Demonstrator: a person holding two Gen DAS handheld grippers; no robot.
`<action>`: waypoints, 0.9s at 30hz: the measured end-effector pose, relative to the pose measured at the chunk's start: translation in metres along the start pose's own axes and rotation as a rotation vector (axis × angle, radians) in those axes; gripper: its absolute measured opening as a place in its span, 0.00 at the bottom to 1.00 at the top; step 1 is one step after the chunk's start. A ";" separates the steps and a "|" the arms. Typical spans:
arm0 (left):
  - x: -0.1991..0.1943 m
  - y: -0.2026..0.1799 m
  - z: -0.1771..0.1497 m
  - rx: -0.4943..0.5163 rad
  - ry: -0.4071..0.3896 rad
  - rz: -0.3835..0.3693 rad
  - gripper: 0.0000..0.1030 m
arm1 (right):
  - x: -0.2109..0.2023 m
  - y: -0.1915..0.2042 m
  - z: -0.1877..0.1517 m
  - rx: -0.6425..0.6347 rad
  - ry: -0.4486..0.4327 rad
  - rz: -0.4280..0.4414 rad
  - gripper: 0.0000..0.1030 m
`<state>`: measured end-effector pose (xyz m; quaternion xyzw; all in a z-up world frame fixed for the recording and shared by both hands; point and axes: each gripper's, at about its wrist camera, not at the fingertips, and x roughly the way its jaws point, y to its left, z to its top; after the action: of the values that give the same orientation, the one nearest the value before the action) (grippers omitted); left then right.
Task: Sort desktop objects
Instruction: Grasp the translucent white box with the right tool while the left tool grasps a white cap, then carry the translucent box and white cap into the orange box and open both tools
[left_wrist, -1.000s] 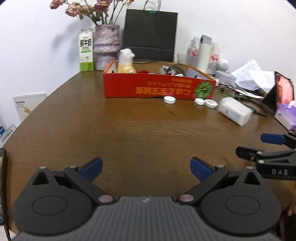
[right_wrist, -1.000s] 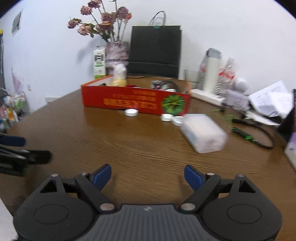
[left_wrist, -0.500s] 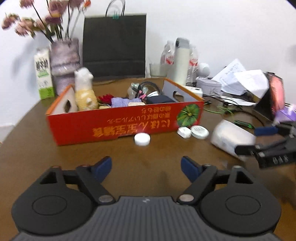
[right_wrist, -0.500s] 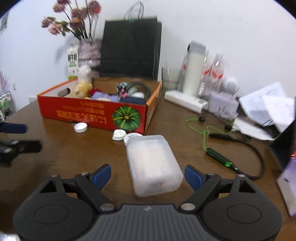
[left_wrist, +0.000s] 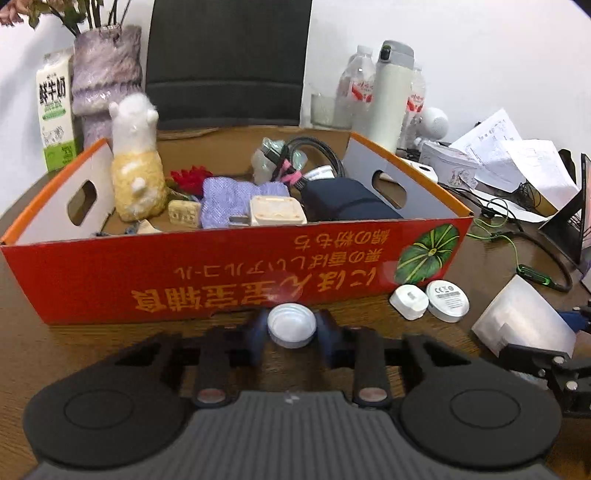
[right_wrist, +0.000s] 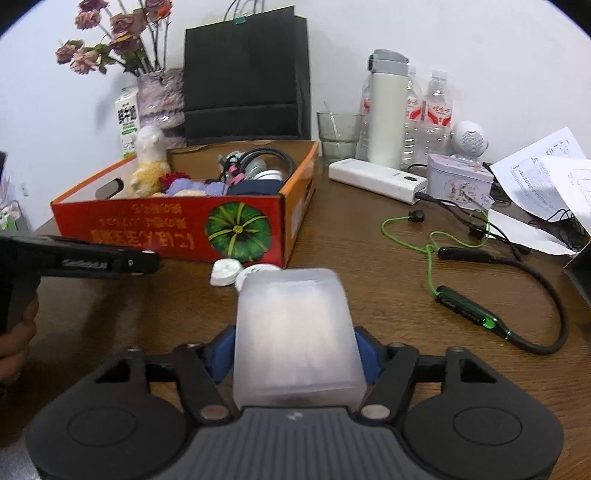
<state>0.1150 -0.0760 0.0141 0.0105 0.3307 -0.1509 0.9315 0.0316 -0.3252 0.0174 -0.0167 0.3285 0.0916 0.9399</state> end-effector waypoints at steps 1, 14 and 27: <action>-0.002 -0.001 -0.001 0.004 0.002 0.002 0.28 | -0.001 0.002 -0.001 -0.005 0.001 -0.001 0.62; -0.116 -0.008 -0.069 -0.040 -0.032 0.025 0.28 | -0.065 0.063 -0.046 0.080 0.011 0.169 0.62; -0.182 0.005 -0.104 -0.118 -0.059 0.015 0.28 | -0.104 0.096 -0.059 0.123 -0.048 0.207 0.61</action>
<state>-0.0811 -0.0087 0.0455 -0.0465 0.3114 -0.1244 0.9410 -0.1015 -0.2532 0.0385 0.0772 0.3108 0.1684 0.9323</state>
